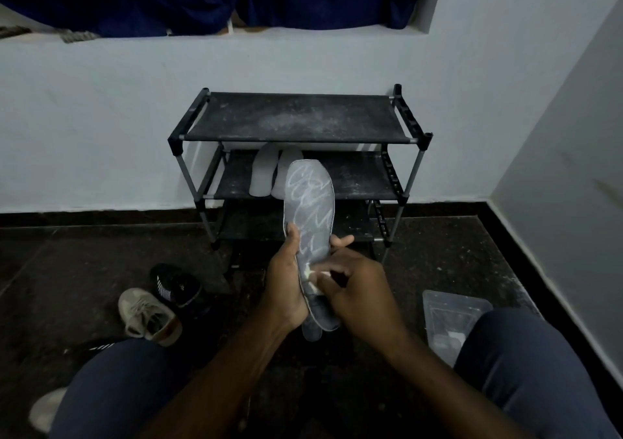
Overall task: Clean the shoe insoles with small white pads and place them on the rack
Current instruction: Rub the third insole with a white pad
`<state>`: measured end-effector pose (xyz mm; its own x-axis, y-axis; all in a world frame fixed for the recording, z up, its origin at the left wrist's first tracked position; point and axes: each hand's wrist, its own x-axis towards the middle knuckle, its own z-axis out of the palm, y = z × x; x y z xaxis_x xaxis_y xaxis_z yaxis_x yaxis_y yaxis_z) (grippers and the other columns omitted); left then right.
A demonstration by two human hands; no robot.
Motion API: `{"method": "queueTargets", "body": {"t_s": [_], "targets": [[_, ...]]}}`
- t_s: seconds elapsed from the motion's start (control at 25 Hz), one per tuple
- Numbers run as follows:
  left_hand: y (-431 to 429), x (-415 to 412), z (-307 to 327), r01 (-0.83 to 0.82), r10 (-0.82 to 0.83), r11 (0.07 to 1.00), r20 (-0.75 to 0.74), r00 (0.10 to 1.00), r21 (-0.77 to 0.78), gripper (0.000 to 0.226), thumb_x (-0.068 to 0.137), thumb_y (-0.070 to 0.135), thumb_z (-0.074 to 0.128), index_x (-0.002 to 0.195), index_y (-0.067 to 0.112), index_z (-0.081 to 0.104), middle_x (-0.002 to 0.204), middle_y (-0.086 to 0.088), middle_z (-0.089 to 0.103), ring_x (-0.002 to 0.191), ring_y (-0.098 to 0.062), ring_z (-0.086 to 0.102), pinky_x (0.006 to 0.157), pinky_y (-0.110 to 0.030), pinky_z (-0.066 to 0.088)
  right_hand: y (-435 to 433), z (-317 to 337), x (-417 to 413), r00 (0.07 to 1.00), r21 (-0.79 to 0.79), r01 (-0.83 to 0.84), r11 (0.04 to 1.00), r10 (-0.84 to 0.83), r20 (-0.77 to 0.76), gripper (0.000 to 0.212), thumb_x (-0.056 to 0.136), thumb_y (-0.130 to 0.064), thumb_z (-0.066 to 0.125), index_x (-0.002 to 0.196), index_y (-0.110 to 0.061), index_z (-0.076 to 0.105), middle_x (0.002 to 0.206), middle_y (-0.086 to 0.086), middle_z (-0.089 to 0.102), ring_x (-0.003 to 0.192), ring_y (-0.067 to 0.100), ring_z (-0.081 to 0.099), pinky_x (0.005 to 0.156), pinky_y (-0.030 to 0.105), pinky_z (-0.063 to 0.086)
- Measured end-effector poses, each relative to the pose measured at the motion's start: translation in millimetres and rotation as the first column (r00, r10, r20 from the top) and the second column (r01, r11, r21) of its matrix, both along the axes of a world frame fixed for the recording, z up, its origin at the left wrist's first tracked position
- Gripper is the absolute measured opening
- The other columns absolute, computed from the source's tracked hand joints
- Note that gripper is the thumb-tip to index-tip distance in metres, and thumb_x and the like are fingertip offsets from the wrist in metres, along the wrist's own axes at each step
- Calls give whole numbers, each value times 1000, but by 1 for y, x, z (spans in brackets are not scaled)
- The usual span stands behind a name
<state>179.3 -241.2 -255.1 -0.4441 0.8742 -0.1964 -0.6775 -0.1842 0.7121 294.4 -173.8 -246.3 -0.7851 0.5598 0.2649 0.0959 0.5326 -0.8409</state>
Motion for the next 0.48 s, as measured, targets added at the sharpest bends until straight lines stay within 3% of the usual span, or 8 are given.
{"method": "queueTargets", "body": {"t_s": [0.08,0.28,0.48], "targets": [[-1,-1,-2,-14,14,1000,-1,1000,-21,77,103,61,26,123,-7,56,121,-22,70,125,-31,62,95,-36,53,-6,1,2,994,-48,-106,993,106,9,11,90,-9,76,96,-17,82,102,-9,75,99,2,69,90,22,55],[-2,4,2,50,-50,999,70,996,-3,80,102,64,29,120,-8,59,135,-27,61,123,-33,63,103,-43,52,8,1,-3,998,44,66,997,-65,-22,13,88,-2,73,88,-13,80,95,-5,74,95,4,68,87,28,54],[-1,-2,-3,-28,27,999,-20,999,-33,76,104,60,26,117,-8,59,120,-23,70,128,-33,59,106,-41,48,-3,-2,2,993,87,-114,990,113,10,14,89,-7,73,98,-14,80,98,-5,74,95,4,69,88,27,54]]}}
